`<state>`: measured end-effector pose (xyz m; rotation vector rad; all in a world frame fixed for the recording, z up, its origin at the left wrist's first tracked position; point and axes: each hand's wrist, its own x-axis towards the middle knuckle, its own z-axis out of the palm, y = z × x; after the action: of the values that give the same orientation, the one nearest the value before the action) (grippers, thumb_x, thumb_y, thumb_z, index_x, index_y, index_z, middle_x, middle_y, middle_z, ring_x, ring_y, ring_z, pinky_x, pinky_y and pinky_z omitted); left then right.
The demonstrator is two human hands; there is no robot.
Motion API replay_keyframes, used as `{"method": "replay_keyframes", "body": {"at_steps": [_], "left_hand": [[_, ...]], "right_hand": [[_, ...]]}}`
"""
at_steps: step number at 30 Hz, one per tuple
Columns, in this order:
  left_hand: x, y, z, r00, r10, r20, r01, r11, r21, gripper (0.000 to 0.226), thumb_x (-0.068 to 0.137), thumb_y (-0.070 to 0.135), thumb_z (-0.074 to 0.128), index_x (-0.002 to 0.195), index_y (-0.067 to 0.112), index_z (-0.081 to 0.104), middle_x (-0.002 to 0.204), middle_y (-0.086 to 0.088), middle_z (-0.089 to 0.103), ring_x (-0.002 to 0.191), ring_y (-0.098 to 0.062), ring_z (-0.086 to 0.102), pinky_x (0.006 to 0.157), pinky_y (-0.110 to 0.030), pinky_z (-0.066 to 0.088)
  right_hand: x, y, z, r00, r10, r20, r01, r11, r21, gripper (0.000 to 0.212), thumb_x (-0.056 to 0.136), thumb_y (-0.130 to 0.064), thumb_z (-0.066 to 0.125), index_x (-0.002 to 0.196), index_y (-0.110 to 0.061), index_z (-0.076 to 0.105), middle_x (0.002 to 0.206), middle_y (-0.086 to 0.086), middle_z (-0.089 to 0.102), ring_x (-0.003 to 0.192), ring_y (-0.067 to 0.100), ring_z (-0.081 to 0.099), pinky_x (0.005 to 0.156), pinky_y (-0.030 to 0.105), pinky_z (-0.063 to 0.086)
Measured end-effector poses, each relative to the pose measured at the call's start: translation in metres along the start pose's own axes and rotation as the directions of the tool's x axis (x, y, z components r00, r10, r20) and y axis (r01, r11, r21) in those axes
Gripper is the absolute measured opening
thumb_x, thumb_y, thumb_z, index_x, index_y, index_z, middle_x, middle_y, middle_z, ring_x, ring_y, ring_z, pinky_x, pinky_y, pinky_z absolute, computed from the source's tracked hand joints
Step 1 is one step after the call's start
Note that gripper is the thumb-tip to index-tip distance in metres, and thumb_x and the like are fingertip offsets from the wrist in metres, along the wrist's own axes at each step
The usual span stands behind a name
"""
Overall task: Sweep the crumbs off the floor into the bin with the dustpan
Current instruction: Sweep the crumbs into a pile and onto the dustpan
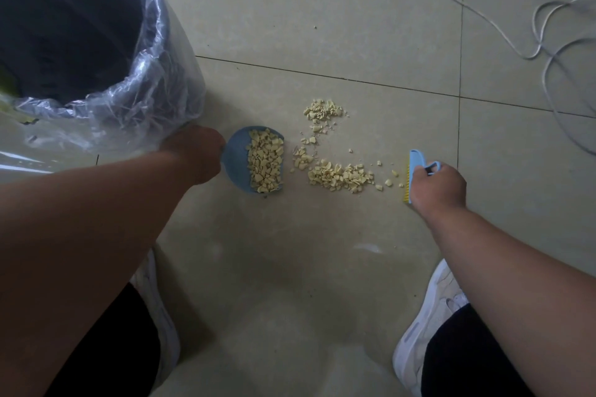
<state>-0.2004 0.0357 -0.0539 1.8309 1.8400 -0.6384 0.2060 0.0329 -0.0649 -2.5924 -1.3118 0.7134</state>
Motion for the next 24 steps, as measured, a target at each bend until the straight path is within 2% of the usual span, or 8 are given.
{"method": "replay_keyframes", "body": {"at_steps": [4,6,10,12,16,24], "left_hand": [[0.003,0.001,0.002,1.000,-0.012,0.020,0.012,1.000,-0.027,0.042,0.079,0.012,0.060,0.117,0.021,0.074,0.120,-0.006,0.072,0.112,-0.030,0.068,0.099,-0.041,0.056],[0.005,0.002,0.004,0.999,-0.016,0.031,0.016,0.999,-0.028,0.042,0.076,0.014,0.058,0.114,0.022,0.075,0.116,-0.005,0.073,0.109,-0.030,0.069,0.097,-0.042,0.057],[0.013,0.003,0.014,0.998,-0.035,0.057,0.038,0.998,-0.054,0.052,0.064,0.023,0.047,0.107,0.023,0.075,0.110,-0.004,0.074,0.103,-0.031,0.071,0.091,-0.044,0.060],[0.007,0.011,0.010,0.996,-0.046,0.076,0.053,0.995,-0.086,0.048,0.069,0.022,0.051,0.110,0.024,0.075,0.112,-0.004,0.073,0.105,-0.030,0.071,0.091,-0.043,0.060],[-0.004,0.031,0.004,0.997,-0.055,0.060,0.062,0.990,-0.127,0.039,0.080,0.017,0.058,0.115,0.023,0.074,0.115,-0.004,0.072,0.105,-0.031,0.072,0.090,-0.042,0.060],[-0.004,0.053,0.010,0.997,-0.041,0.067,0.049,0.991,-0.125,0.033,0.086,0.016,0.059,0.115,0.020,0.074,0.117,-0.005,0.071,0.104,-0.031,0.072,0.086,-0.038,0.058]], "right_hand": [[-0.009,-0.016,0.013,0.997,-0.075,0.031,0.075,0.997,-0.006,0.027,0.096,-0.021,0.053,0.082,0.000,0.063,0.076,0.015,0.066,0.072,0.036,0.059,0.064,0.033,0.040],[-0.015,-0.023,0.019,0.990,-0.131,0.048,0.132,0.991,-0.020,0.028,0.097,-0.021,0.053,0.082,0.001,0.062,0.073,0.013,0.063,0.072,0.035,0.057,0.063,0.033,0.037],[-0.025,-0.034,0.029,0.982,-0.174,0.069,0.175,0.985,-0.002,0.029,0.096,-0.021,0.053,0.081,0.002,0.062,0.073,0.015,0.063,0.073,0.038,0.058,0.063,0.036,0.039],[-0.030,-0.040,0.033,0.983,-0.165,0.075,0.164,0.986,0.017,0.028,0.096,-0.021,0.053,0.081,0.001,0.061,0.072,0.014,0.062,0.073,0.038,0.059,0.064,0.036,0.042],[-0.038,-0.050,0.036,0.985,-0.147,0.093,0.144,0.989,0.041,0.027,0.098,-0.021,0.053,0.083,0.000,0.063,0.069,0.006,0.056,0.070,0.032,0.053,0.063,0.031,0.034],[-0.055,-0.066,0.047,0.982,-0.149,0.120,0.138,0.986,0.091,0.032,0.099,-0.024,0.055,0.085,0.002,0.063,0.074,0.010,0.061,0.070,0.032,0.056,0.062,0.031,0.036]]}}
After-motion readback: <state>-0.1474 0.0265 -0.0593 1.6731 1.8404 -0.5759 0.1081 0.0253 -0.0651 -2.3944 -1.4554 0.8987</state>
